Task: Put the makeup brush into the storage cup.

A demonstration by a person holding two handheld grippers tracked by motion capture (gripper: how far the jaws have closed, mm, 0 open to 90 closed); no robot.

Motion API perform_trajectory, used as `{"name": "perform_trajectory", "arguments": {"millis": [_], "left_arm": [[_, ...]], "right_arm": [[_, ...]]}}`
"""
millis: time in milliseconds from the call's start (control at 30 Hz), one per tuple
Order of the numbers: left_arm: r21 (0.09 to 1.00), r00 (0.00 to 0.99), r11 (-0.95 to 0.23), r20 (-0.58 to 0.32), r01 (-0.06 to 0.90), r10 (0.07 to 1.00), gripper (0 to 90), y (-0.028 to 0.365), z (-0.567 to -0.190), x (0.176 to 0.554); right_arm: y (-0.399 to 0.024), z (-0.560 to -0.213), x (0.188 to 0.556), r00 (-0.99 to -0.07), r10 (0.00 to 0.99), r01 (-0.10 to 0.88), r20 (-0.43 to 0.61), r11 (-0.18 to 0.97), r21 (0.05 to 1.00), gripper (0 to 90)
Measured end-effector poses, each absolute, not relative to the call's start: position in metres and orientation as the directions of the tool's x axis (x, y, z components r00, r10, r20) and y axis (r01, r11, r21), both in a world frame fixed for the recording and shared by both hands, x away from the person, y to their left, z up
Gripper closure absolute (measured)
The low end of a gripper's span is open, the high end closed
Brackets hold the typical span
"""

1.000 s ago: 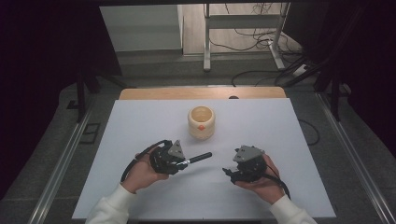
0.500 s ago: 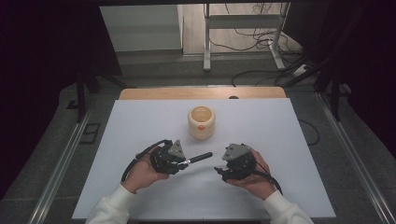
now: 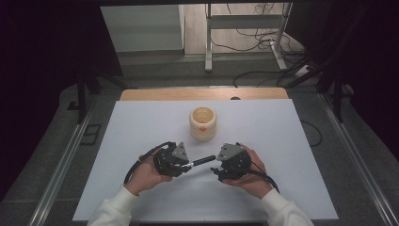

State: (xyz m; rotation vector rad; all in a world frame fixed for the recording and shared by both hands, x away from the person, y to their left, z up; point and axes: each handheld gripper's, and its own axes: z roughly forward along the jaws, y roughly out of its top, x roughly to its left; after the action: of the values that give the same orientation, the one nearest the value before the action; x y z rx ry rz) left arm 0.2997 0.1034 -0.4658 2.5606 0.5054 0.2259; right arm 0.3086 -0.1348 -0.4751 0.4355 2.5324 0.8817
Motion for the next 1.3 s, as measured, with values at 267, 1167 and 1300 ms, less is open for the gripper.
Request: {"name": "perform_trajectory", "arguments": {"millis": [267,1167,1300], "left_arm": [[0.519,0.919,-0.8,0.065,0.302,0.389,71.4,0.102,-0.466,0.3],[0.53,0.927,-0.799,0.059,0.285,0.37,71.3,0.098,-0.465,0.296],[0.553,0.93,-0.795,0.092,0.249,0.355,70.1,0.1,-0.462,0.295]], "right_arm": [[-0.122,-0.475,0.312,-0.877,0.386,0.127,-0.287,0.761,0.636,20.9],[-0.084,-0.486,0.306,-0.901,0.157,-0.075,-0.404,0.861,0.502,63.4],[-0.081,-0.49,0.302,-0.9,0.106,-0.118,-0.423,0.875,0.47,70.3]]}}
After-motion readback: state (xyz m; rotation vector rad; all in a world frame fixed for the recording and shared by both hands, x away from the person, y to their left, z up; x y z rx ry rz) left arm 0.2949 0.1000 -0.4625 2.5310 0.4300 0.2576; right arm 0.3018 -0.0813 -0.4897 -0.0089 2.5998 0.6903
